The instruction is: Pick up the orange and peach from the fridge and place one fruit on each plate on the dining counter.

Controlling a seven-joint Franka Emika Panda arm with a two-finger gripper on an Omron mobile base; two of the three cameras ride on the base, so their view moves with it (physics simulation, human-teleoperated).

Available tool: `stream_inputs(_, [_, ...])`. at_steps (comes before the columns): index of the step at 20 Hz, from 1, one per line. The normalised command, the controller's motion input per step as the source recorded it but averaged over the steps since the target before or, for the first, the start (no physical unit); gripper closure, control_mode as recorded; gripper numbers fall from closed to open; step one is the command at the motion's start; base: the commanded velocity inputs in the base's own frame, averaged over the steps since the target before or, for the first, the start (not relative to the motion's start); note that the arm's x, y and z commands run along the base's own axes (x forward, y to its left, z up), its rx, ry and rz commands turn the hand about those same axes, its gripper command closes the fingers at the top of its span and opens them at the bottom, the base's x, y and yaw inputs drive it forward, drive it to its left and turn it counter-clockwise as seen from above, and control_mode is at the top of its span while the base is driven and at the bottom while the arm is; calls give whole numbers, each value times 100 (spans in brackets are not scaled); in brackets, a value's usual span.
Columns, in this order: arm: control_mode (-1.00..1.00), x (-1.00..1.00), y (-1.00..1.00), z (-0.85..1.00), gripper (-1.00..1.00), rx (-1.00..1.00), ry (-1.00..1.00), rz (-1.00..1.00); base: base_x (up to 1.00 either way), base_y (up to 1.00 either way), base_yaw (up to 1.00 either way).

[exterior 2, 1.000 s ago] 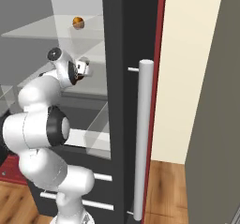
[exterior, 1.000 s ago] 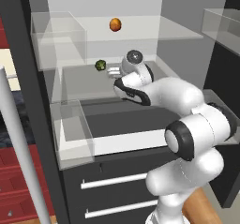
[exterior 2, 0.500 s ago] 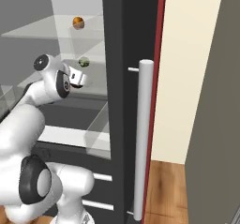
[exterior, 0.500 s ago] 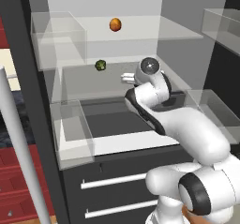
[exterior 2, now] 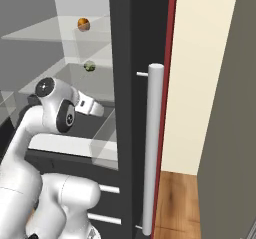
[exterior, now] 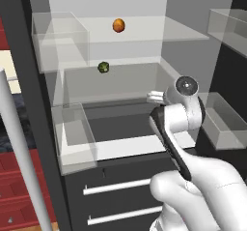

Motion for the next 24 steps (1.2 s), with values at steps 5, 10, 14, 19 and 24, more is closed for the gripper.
stream_inputs(5, [-100, -100, -28, -30, 100, 0, 0, -3, 0, 0, 0])
stream_inputs(10, [-100, -67, -9, -5, 100, 0, 0, 0, 0, 0, 0])
stream_inputs(14, [100, -26, 0, -3, 100, 0, 0, 0, -24, 2, 0])
stream_inputs(19, [100, 0, 0, 0, 100, 0, 0, 0, -74, 63, 0])
stream_inputs(24, [100, 0, 0, 0, 100, 0, 0, 0, -100, 66, 4])
